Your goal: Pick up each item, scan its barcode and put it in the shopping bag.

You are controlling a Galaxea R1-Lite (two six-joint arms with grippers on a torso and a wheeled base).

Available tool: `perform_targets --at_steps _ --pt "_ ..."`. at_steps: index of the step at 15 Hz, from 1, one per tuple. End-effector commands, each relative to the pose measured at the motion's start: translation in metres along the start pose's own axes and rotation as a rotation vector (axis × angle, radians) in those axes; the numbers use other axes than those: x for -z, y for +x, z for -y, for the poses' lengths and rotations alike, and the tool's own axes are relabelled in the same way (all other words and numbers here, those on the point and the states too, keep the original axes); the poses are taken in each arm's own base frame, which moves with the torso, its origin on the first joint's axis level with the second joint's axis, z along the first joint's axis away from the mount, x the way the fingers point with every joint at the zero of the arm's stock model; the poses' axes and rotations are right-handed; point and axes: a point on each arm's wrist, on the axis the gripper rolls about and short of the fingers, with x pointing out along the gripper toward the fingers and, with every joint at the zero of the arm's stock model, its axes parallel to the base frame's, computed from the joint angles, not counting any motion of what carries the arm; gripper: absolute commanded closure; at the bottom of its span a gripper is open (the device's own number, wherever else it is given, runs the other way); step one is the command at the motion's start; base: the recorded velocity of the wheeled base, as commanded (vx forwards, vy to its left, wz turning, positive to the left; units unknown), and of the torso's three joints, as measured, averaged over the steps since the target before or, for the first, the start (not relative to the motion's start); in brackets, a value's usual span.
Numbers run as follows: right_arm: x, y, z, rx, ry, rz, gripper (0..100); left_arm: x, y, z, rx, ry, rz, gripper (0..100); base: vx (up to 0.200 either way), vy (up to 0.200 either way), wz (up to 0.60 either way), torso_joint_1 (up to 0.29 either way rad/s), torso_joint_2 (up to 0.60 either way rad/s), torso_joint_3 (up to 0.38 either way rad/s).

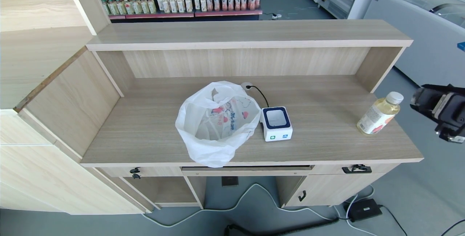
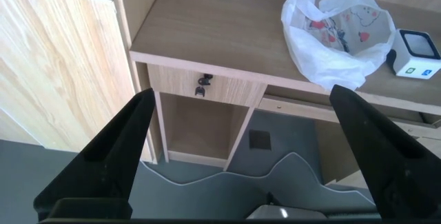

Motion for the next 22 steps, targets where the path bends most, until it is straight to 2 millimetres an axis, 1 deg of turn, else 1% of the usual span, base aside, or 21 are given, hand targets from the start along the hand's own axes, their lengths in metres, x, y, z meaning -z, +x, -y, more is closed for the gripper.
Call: perform_targets --at_steps 1,2,3,4,5,6,7,8,10,11,13,15,16,19,22 --pt "-0.056 -0.037 0.025 0.270 -0.524 0.352 100 0.000 0.000 0.000 -0.001 -0.001 0.001 0 0.000 0.000 0.00 0.000 0.00 0.000" --pt "-0.074 -0.040 0.027 0.373 -0.732 0.442 100 0.000 0.000 0.000 -0.001 -0.001 0.001 0 0.000 0.000 0.00 0.000 0.00 0.000" --pt "-0.086 -0.041 0.026 0.435 -0.857 0.499 100 0.000 0.000 0.000 -0.001 -0.001 0.001 0 0.000 0.000 0.00 0.000 0.00 0.000" --pt "-0.108 -0.038 0.017 0.534 -1.041 0.614 100 0.000 0.000 0.000 -0.001 -0.001 0.001 0 0.000 0.000 0.00 0.000 0.00 0.000" --pt "-0.130 -0.031 0.005 0.578 -1.097 0.742 100 0.000 0.000 0.000 -0.001 -0.001 0.001 0 0.000 0.000 0.00 0.000 0.00 0.000" --pt "-0.149 -0.025 -0.005 0.612 -1.118 0.867 100 0.000 0.000 0.000 -0.001 -0.001 0.001 0 0.000 0.000 0.00 0.000 0.00 0.000" --pt "-0.159 -0.027 -0.008 0.658 -1.148 0.922 100 0.000 0.000 0.000 -0.001 -0.001 0.001 0 0.000 0.000 0.00 0.000 0.00 0.000" --pt "-0.163 -0.028 -0.008 0.698 -1.188 0.932 100 0.000 0.000 0.000 -0.001 -0.001 0.001 0 0.000 0.000 0.00 0.000 0.00 0.000" --pt "-0.159 -0.041 -0.011 0.748 -1.212 0.960 100 0.000 0.000 0.000 -0.001 -0.001 0.001 0 0.000 0.000 0.00 0.000 0.00 0.000" --pt "-0.156 -0.048 -0.016 0.744 -1.208 0.980 100 0.000 0.000 0.000 -0.001 -0.001 0.001 0 0.000 0.000 0.00 0.000 0.00 0.000" --pt "-0.152 -0.055 -0.023 0.689 -1.201 1.076 100 0.000 0.000 0.000 -0.001 -0.001 0.001 0 0.000 0.000 0.00 0.000 0.00 0.000" --pt "-0.144 -0.069 -0.020 0.679 -1.208 1.092 100 0.000 0.000 0.000 -0.001 -0.001 0.001 0 0.000 0.000 0.00 0.000 0.00 0.000" --pt "-0.142 -0.071 -0.019 0.673 -1.197 1.116 100 0.000 0.000 0.000 -0.001 -0.001 0.001 0 0.000 0.000 0.00 0.000 0.00 0.000" --pt "-0.144 -0.072 -0.010 0.702 -1.182 1.112 100 0.000 0.000 0.000 -0.001 -0.001 0.001 0 0.000 0.000 0.00 0.000 0.00 0.000" --pt "-0.143 -0.073 -0.010 0.694 -1.173 1.113 100 0.000 0.000 0.000 -0.001 -0.001 0.001 0 0.000 0.000 0.00 0.000 0.00 0.000"
